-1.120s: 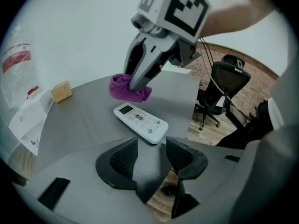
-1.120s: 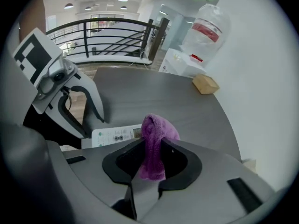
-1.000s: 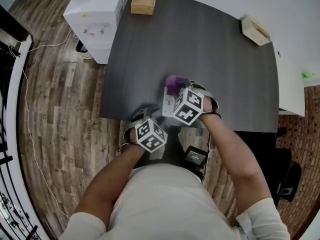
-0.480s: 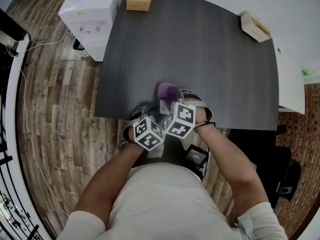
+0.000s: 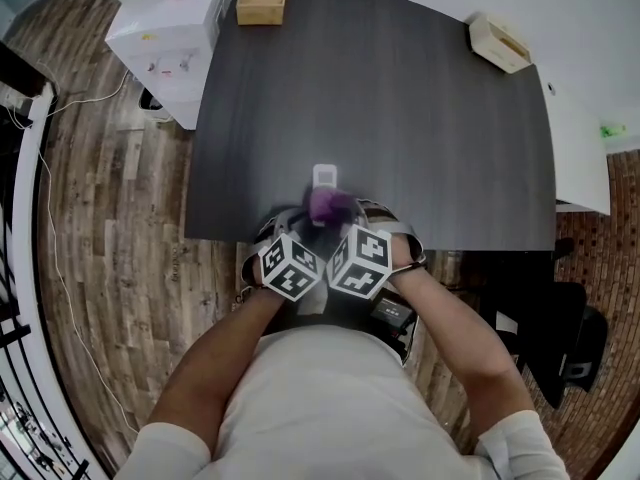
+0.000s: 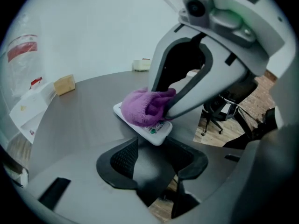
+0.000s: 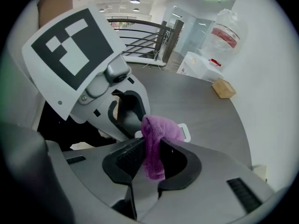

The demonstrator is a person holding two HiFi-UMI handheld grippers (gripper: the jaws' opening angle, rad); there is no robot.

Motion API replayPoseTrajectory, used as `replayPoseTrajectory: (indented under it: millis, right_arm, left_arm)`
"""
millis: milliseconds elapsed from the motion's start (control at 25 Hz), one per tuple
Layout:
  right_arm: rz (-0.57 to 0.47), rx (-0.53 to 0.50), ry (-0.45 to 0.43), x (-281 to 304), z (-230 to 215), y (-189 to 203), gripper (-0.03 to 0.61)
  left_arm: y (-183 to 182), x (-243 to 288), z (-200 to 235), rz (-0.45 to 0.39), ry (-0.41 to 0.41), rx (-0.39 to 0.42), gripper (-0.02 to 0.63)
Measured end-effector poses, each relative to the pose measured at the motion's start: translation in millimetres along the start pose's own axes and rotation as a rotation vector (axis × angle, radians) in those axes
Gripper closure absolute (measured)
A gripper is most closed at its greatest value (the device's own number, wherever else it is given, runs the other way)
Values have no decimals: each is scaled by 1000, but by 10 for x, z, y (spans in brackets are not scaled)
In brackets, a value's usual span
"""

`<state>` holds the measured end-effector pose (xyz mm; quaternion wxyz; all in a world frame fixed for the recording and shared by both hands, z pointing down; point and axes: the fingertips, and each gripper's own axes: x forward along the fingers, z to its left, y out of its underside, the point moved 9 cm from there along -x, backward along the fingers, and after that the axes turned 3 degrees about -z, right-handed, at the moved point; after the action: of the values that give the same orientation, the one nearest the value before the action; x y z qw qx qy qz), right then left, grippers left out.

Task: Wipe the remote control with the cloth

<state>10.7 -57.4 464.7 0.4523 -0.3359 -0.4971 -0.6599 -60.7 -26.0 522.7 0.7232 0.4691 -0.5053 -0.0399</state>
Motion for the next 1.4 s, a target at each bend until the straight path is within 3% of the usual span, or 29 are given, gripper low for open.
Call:
replayPoseTrajectory:
  millis: [240,520,680,760,840,920,1000,1080,1240,1320,1400]
  right_arm:
    - [-10,47,-51,-65,198,2,474]
    - [-61,294,-214,-193,223,110,474]
    - [-143,444,-302,-361,175,228,474]
    - [-192,502,-280,-467,93,276,474]
    - [-218,556,-189,-521,-48,334,474]
    - [-215,611,-70,-477,-208,392,474]
    - [-197,642,-10,-352,-281,405,474]
    - [-165,615,-21,-198,-216,381,474]
    - [-101,516,-17,-81,-81,414,474]
    - [-96,544,-21,-78,-92,486,474]
    - [-108,634,-40,-61,-108,590,474]
  left_arm:
    - [7,-3,4,2,-4,-19,430]
    - [12,-8,19,8,-3,-35,430]
    - [20,-23,26,25,8,-45,430]
    - [35,-74,43,21,39,-64,430]
    - [42,-158,103,-20,85,-121,430]
    - [17,-225,233,-79,125,-232,430]
    - [-36,-236,376,-120,163,-346,430]
    - [-92,-208,468,-126,193,-412,430]
    - [-183,-110,562,-101,221,-444,430]
    - [-209,-31,593,-92,249,-483,430]
    - [-227,75,593,-79,304,-550,430]
